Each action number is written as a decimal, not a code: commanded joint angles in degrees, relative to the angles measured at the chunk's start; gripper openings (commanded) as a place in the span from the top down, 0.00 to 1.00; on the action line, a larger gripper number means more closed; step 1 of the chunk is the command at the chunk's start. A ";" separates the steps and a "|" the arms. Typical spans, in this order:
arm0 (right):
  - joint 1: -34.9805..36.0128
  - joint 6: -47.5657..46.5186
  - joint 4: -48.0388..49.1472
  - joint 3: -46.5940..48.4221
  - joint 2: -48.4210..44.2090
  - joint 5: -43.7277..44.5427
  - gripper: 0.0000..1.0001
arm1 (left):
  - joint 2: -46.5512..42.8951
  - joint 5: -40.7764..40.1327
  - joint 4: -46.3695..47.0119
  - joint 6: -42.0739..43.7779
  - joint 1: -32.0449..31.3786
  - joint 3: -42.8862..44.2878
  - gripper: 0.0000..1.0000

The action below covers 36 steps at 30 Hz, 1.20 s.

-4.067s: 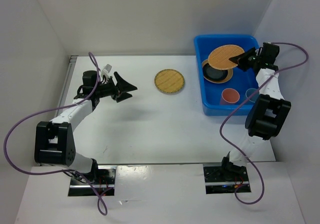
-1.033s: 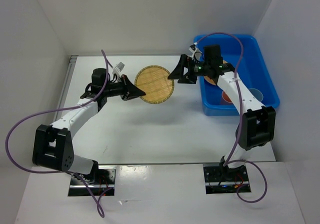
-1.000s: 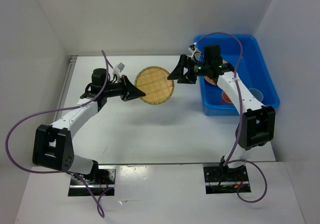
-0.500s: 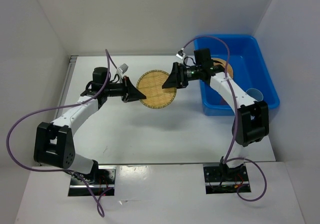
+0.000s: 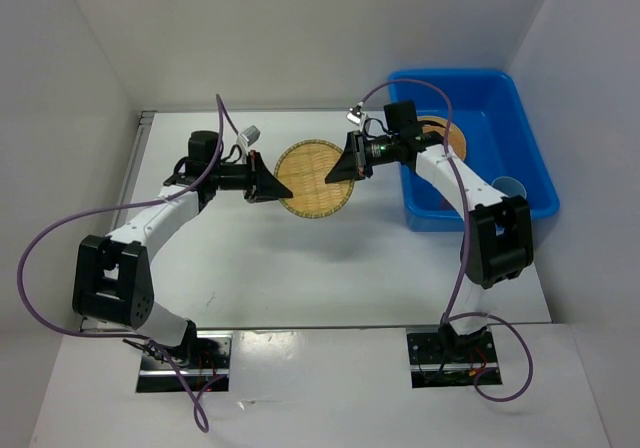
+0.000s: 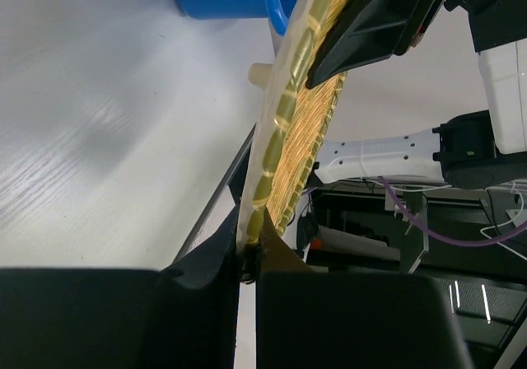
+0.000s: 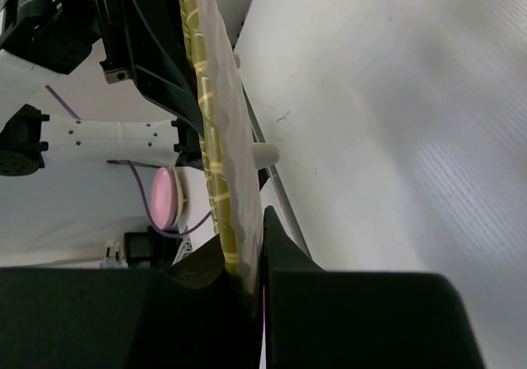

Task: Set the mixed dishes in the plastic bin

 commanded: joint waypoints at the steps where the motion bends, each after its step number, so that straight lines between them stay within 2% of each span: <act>1: 0.97 -2.84 2.18 0.36 0.32 -3.50 1.00 | 0.68 3.28 0.80 1.19 0.20 4.12 0.91; 3: 0.97 -2.06 2.18 1.94 0.32 -2.97 1.00 | 0.68 3.28 0.80 1.20 0.20 4.12 0.78; 5: 0.44 -0.75 2.18 3.60 0.32 -2.97 1.00 | 0.68 3.28 0.80 1.20 0.20 4.65 0.59; 7: -1.05 -0.12 2.71 5.01 0.32 -2.97 1.00 | 0.68 3.28 0.80 1.20 0.72 4.65 0.47; 8: -1.67 -0.12 2.71 6.67 0.32 -2.97 1.00 | 1.21 3.28 0.80 1.20 0.72 4.65 0.37; 11: -5.09 2.86 4.11 10.11 1.55 -2.97 1.00 | 1.21 3.28 0.80 0.67 1.33 5.18 0.26; 15: -12.20 7.08 5.34 15.47 2.17 0.44 1.00 | 0.60 2.75 1.32 0.67 1.95 5.18 0.24; 19: -24.92 22.59 19.97 11.11 -0.20 10.09 1.00 | -1.07 1.70 1.33 0.06 2.48 3.25 0.24; 23: -31.27 25.90 20.73 10.47 -0.21 17.84 1.00 | -1.69 1.69 2.38 -0.47 2.48 1.23 0.22; 25: -32.95 27.39 20.73 8.11 0.32 21.53 1.00 | -2.21 1.69 2.38 -0.47 2.48 1.22 0.22; 27: -35.41 31.07 25.11 4.26 -0.20 25.40 1.00 | -2.22 1.69 2.38 -0.47 2.48 0.61 0.22; 30: -37.26 33.72 25.82 3.62 1.11 29.62 1.00 | -2.22 1.69 2.38 0.05 3.01 0.08 0.22; 36: -36.56 33.63 20.29 5.20 4.10 39.12 1.00 | -2.22 0.56 1.33 0.06 3.54 -0.45 0.22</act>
